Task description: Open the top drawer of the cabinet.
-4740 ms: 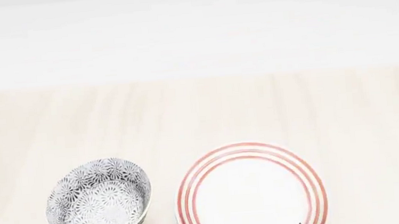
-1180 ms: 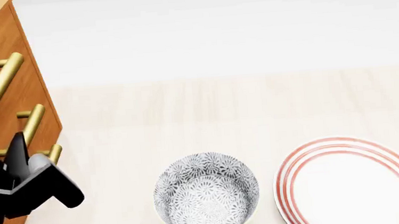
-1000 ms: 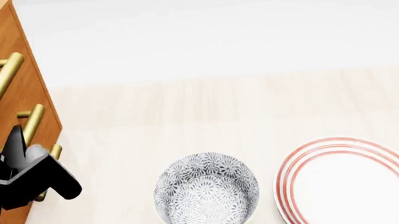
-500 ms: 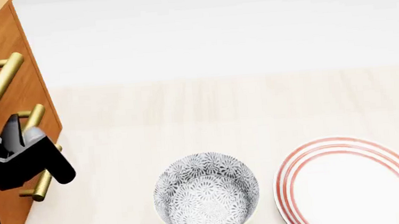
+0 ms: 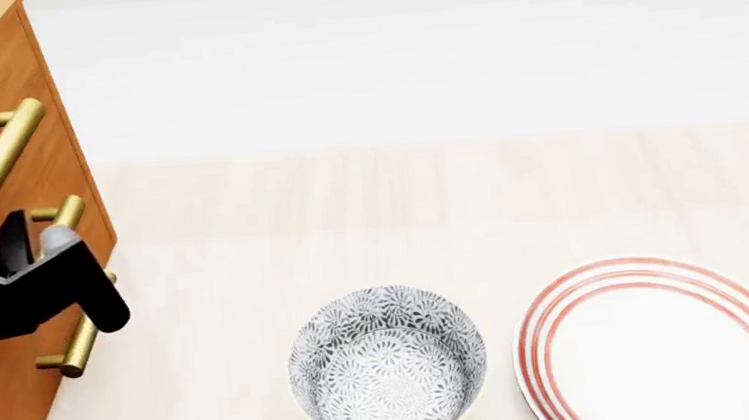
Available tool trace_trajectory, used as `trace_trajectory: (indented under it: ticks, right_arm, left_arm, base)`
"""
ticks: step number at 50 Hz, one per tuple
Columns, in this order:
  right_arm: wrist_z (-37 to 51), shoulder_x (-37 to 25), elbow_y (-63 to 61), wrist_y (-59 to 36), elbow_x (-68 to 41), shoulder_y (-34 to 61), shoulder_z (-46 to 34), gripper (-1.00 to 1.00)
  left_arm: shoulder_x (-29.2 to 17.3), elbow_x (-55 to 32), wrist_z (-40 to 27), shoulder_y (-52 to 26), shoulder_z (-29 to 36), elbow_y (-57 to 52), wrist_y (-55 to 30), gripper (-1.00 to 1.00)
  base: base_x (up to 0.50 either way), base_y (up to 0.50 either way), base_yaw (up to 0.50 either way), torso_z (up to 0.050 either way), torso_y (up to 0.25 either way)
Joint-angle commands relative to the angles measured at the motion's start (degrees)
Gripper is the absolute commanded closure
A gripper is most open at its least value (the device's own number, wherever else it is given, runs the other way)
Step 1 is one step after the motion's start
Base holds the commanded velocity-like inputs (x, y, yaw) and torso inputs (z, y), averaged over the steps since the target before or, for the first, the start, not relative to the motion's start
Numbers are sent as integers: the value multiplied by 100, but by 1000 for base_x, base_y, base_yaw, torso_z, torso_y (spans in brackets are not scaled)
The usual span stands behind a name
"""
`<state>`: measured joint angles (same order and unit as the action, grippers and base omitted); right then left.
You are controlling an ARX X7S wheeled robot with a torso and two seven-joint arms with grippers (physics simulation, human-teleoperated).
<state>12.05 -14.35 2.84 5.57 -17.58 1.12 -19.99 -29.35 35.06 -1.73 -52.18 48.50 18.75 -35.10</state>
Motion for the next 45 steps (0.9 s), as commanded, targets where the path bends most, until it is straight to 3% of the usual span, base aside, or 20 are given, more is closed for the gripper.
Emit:
trace_trajectory:
  ticks: [1, 24, 25, 45]
  right_arm:
    - [-105, 92, 0, -11, 59, 9, 107, -100]
    - [-44, 54, 9, -54, -16, 47, 70, -100]
    - [-41, 51, 7, -52, -18, 47, 69, -100]
    - [-47, 23, 60, -53, -49, 65, -13, -100]
  left_arm:
    - [154, 43, 129, -91, -130, 299, 89, -100]
    - [462, -101, -268, -416, -167, 1287, 471, -100]
    - [463, -99, -284, -412, -176, 1273, 461, 100]
    - [469, 15, -191, -358, -9, 1085, 476, 100]
  base:
    - [0, 0, 0, 0, 0]
    - [0, 0, 0, 0, 0]
    - [0, 0, 0, 0, 0]
    - [0, 0, 0, 0, 0]
